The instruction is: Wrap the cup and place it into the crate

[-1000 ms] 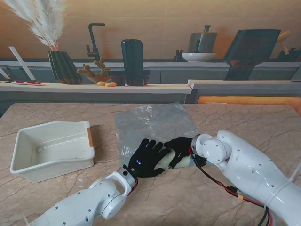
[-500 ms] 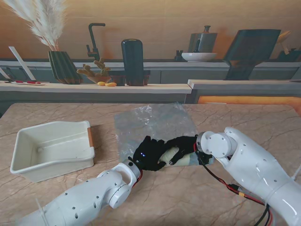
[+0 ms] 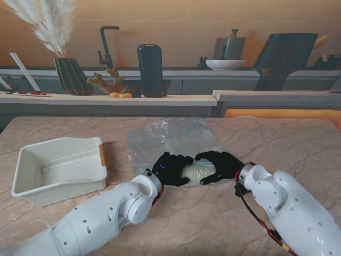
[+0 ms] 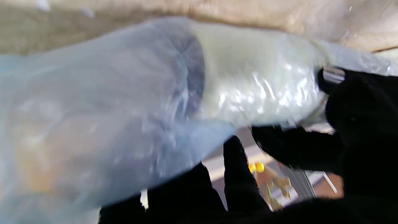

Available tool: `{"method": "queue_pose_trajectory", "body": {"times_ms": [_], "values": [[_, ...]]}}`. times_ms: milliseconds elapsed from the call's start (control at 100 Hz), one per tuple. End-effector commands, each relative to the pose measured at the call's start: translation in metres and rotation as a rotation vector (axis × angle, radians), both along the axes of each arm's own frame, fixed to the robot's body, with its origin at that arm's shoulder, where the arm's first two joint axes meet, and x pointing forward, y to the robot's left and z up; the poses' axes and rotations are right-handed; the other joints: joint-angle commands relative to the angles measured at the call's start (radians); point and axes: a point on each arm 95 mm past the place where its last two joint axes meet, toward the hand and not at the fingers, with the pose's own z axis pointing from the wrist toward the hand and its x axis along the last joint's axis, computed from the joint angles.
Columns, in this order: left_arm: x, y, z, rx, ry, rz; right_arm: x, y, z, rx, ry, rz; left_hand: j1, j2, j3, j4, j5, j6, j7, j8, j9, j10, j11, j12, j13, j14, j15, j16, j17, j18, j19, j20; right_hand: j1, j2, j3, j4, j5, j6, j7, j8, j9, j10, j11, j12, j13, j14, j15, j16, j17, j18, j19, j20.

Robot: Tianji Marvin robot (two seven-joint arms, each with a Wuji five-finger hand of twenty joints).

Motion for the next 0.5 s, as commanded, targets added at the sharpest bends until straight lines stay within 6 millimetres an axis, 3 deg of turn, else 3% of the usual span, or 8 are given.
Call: {"method": "queue_pose_trajectory", "body": {"times_ms": [0, 200, 340, 490], "values": [[-0.009, 0.015, -0.037, 0.065, 0.110, 0.031, -0.011, 0.010, 0.000, 0.022, -0.013, 0.019, 0.112, 0.002, 0.087, 0.022, 0.152, -0.077, 0.189, 0.056, 0.210, -0.109, 0.224, 0.048, 0.109, -0.046, 0.136, 0.048, 0.003, 0.019, 0.031, 0.014, 0.022, 0.036, -0.003, -0.009, 0.019, -0.027, 0.024, 0.008, 0.003, 0.012, 0.027, 0.007, -0.004, -0.002, 0.012, 0.007, 0.007, 0.016, -0.022, -0.005], [0.000, 0.016, -0.034, 0.024, 0.276, 0.071, -0.037, 0.009, 0.012, 0.005, -0.200, 0.092, 0.196, -0.029, 0.009, -0.037, 0.199, -0.122, 0.203, 0.063, 0.235, -0.108, 0.203, 0.072, 0.122, -0.043, 0.126, 0.063, 0.007, 0.031, 0.033, 0.024, 0.038, 0.030, 0.016, 0.002, 0.024, -0.033, 0.039, 0.010, 0.013, 0.012, 0.051, 0.009, 0.014, -0.003, 0.043, 0.018, 0.025, 0.015, -0.017, -0.003], [0.004, 0.018, -0.031, -0.034, 0.454, 0.097, -0.051, 0.011, 0.015, -0.027, -0.319, 0.147, 0.245, -0.032, -0.039, -0.044, 0.217, -0.131, 0.201, 0.055, 0.227, -0.100, 0.172, 0.067, 0.106, -0.037, 0.104, 0.060, -0.008, 0.033, 0.014, 0.023, 0.042, 0.018, 0.043, 0.007, 0.021, -0.033, 0.051, 0.010, 0.014, 0.011, 0.068, 0.010, 0.016, -0.010, 0.061, 0.019, 0.034, 0.018, -0.015, -0.007], [0.011, 0.021, -0.031, -0.078, 0.616, 0.119, -0.061, 0.013, 0.016, -0.093, -0.433, 0.194, 0.296, -0.020, -0.094, -0.034, 0.219, -0.129, 0.188, 0.051, 0.203, -0.088, 0.139, 0.046, 0.078, -0.033, 0.069, 0.053, -0.036, 0.037, -0.018, 0.027, 0.044, 0.005, 0.073, 0.013, 0.018, -0.017, 0.068, 0.006, 0.011, 0.017, 0.101, 0.012, 0.017, -0.010, 0.088, 0.017, 0.047, 0.026, -0.009, -0.020]]}}
